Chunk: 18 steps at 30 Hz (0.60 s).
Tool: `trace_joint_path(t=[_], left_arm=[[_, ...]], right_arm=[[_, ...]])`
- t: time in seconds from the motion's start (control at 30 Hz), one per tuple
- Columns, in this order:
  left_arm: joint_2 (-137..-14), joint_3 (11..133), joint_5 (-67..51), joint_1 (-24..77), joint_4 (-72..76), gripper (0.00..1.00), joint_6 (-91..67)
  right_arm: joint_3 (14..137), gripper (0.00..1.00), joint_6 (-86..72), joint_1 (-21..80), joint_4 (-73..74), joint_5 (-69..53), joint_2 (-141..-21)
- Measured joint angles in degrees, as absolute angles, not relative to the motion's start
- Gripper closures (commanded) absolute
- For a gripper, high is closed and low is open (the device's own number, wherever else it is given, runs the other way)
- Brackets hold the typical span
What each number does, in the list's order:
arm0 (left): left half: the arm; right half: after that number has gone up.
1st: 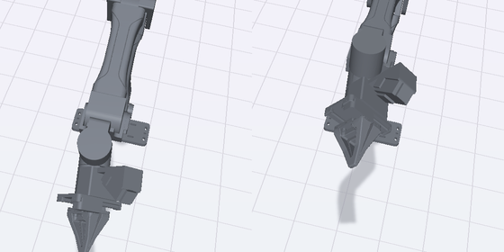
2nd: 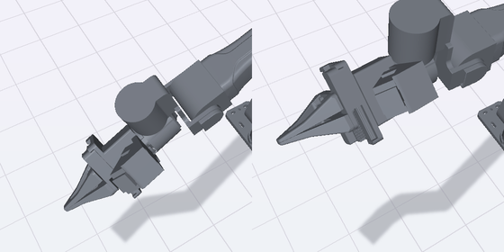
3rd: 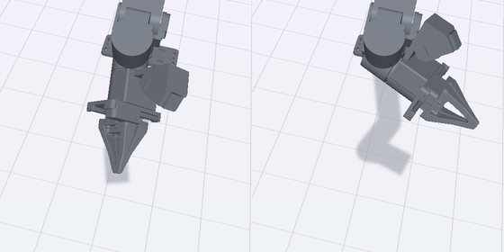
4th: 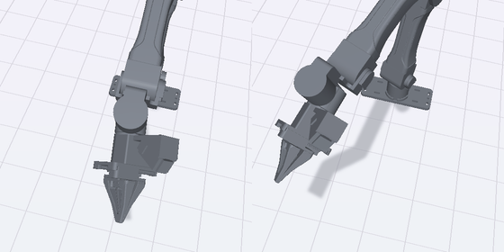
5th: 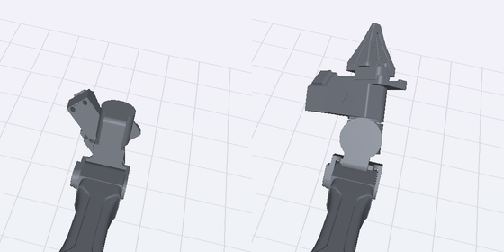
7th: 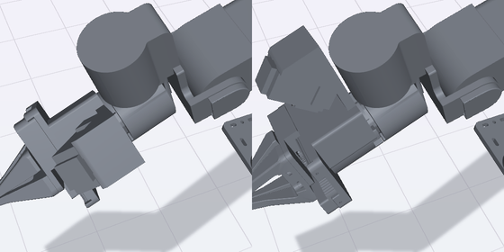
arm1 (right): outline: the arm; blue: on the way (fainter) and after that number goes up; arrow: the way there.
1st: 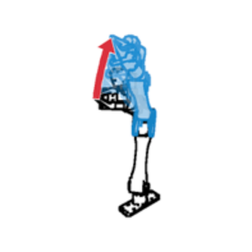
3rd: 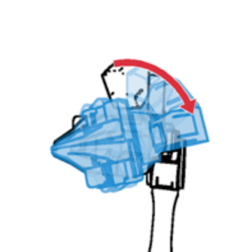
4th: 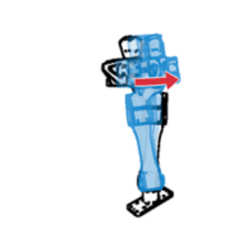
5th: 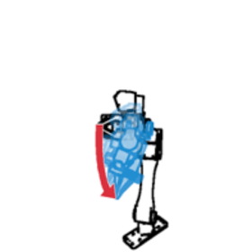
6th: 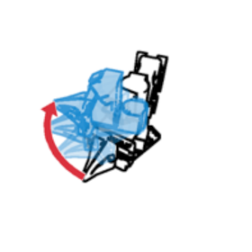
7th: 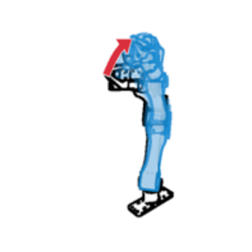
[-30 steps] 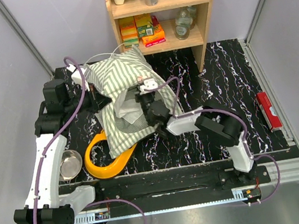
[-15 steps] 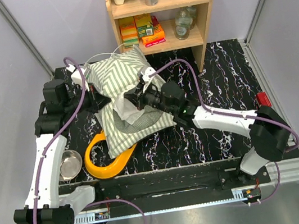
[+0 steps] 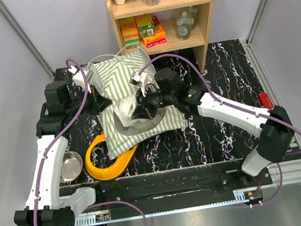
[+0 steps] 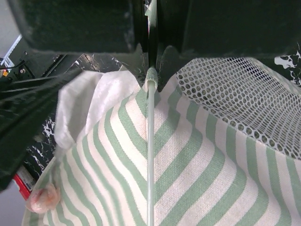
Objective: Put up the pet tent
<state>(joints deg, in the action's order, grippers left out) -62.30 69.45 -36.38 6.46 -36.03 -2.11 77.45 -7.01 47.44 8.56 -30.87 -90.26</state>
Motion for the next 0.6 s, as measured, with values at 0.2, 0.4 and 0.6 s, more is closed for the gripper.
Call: trace_joint_path(t=[0.2,0.4,0.6], left_arm=[[-62.37,68.73,-35.88,6.52,-35.51,1.00,-1.45],[-62.37,68.73,-35.68,6.57,-35.22,1.00,-1.41],[-62.37,68.73,-35.70,6.57,-35.18,1.00,-1.43]], right_arm=[[79.15,0.76,-4.75,47.40,17.17,-42.13,-84.82],[79.46,0.68,-1.65,47.46,21.82,-47.81,-80.29],[74.17,0.38,-0.30,47.62,23.38,-34.30,-75.77]])
